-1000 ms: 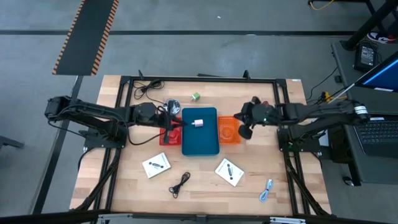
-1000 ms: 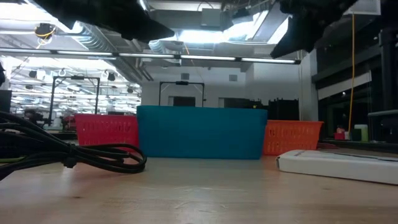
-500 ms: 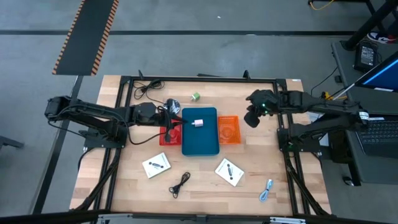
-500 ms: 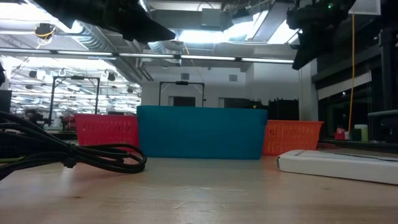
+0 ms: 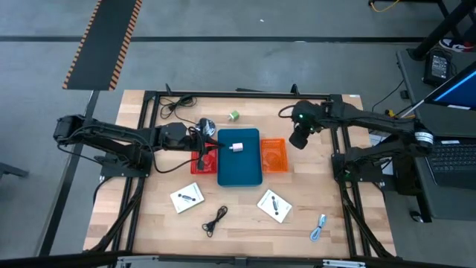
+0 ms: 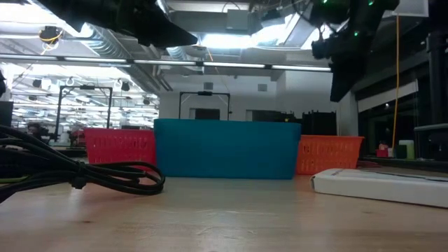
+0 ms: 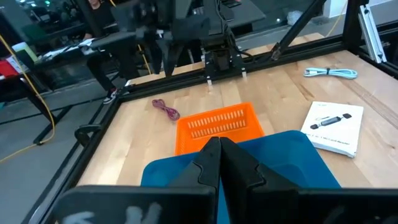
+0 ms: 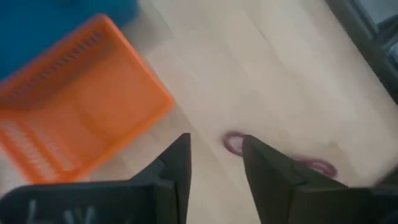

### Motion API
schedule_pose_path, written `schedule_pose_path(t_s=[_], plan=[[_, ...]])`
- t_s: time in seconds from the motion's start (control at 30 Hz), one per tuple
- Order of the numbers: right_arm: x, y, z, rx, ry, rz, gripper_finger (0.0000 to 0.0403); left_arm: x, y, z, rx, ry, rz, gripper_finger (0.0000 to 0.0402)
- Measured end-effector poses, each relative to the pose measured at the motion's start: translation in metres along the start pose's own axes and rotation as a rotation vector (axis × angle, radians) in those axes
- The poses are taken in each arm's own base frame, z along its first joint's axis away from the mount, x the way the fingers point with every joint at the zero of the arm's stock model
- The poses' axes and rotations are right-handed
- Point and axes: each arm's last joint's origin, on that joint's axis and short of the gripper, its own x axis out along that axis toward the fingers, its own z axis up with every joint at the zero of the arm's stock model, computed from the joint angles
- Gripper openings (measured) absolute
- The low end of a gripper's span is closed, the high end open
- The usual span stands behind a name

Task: Pick and place items into bin
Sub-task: Put the pink USB cable into the orange bin

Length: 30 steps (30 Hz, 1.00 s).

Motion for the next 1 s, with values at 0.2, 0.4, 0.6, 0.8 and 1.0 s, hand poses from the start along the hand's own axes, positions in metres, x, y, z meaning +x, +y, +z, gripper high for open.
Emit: schedule_pose_path(t_s=[0.2, 0.4, 0.6, 0.8, 1.0], plan=[[0.009, -0.016, 0.017, -0.128, 0.069, -0.038, 0.014, 0.0, 0.0, 0.0, -0.005, 0.0, 0.0, 0.0006], [0.022, -0.033, 0.02, -0.262, 0.157, -0.052, 0.014, 0.0, 0.0, 0.0, -0.024, 0.002, -0.001, 0.0006], [0.034, -0.048, 0.016, -0.331, 0.29, -0.042, 0.014, 0.0, 0.0, 0.0, -0.024, 0.002, -0.001, 0.0006], [0.049, -0.053, 0.008, -0.392, 0.391, -0.016, 0.014, 0.0, 0.0, 0.0, -0.024, 0.004, -0.001, 0.0006], [0.067, -0.051, 0.0, -0.498, 0.418, -0.005, 0.014, 0.0, 0.0, -0.001, -0.024, 0.006, -0.001, 0.0006]])
